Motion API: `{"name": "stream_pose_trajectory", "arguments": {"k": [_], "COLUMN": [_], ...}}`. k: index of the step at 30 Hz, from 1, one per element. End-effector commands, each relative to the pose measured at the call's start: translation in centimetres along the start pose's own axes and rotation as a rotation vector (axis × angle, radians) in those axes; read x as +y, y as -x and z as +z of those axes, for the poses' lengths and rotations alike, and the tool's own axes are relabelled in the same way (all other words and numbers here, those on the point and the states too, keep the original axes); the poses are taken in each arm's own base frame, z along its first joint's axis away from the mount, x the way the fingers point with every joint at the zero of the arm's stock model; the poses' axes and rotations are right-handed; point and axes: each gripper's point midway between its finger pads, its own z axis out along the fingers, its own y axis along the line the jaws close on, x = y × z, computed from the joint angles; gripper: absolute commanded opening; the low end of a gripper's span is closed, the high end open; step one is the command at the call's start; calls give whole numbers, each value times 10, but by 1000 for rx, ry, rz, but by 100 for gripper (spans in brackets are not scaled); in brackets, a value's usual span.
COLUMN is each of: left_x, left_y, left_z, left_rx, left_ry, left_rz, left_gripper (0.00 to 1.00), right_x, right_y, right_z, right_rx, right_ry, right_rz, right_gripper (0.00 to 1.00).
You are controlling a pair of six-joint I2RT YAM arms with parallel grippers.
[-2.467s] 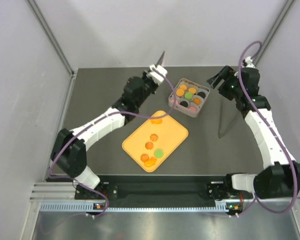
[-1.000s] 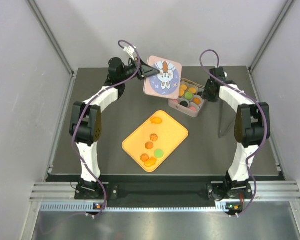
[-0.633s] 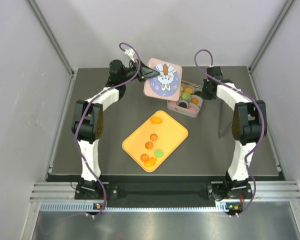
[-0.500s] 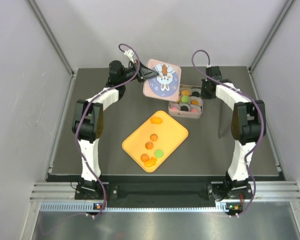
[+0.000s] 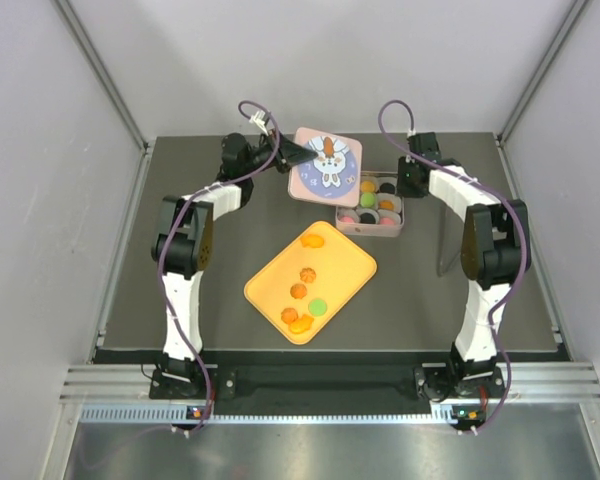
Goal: Pack the cookies
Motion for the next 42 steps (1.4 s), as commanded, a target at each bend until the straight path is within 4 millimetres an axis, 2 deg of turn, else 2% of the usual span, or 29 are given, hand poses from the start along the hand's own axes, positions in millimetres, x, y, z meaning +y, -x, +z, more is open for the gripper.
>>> {"name": "stream_pose_trajectory", "arguments": {"k": [1,5,8,9,12,14,17,18,19,24,28,42], "left_x": [-13,-8,-6,-8,-2,5,10,5,11,10,18,30], "left_y": [1,-4,-10,-11,-18,-22,-28,-26,-33,-40,-47,-64], "left_z": [5,10,19,23,35,41,50,55,61,79,89,105], "left_rx": [-45,-67,-71,-70,-65,-67,-62,-63,-51,-40,-33,-20], "left_ry": [-78,-87,-90,-96,-95,-87,-96,-113,-109,-127,-119,-131], "left_rz": [15,-9,-15,-12,-26,-41,-54,-51,-65,-71,-92,-155], "left_gripper": [0,0,0,0,0,0,0,0,0,0,0,0], "right_x": [18,17,12,11,2,-7,-6,-4,-2,12,18,25], "right_y": [43,62,66,72,74,68,65,63,61,48,40,21], "right_z": [-24,-47,-59,-69,-82,-88,-92,-91,-89,-80,-72,-48], "right_rx": [-122,-173,-193,-217,-251,-263,-292,-294,-299,-275,-260,-218], "right_ry": [47,55,56,62,86,84,134,147,162,249,286,336], "right_rz": [25,76,121,152,231,259,280,278,275,272,273,290], "right_gripper": [39,51,54,54,59,66,71,73,77,80,85,90]}}
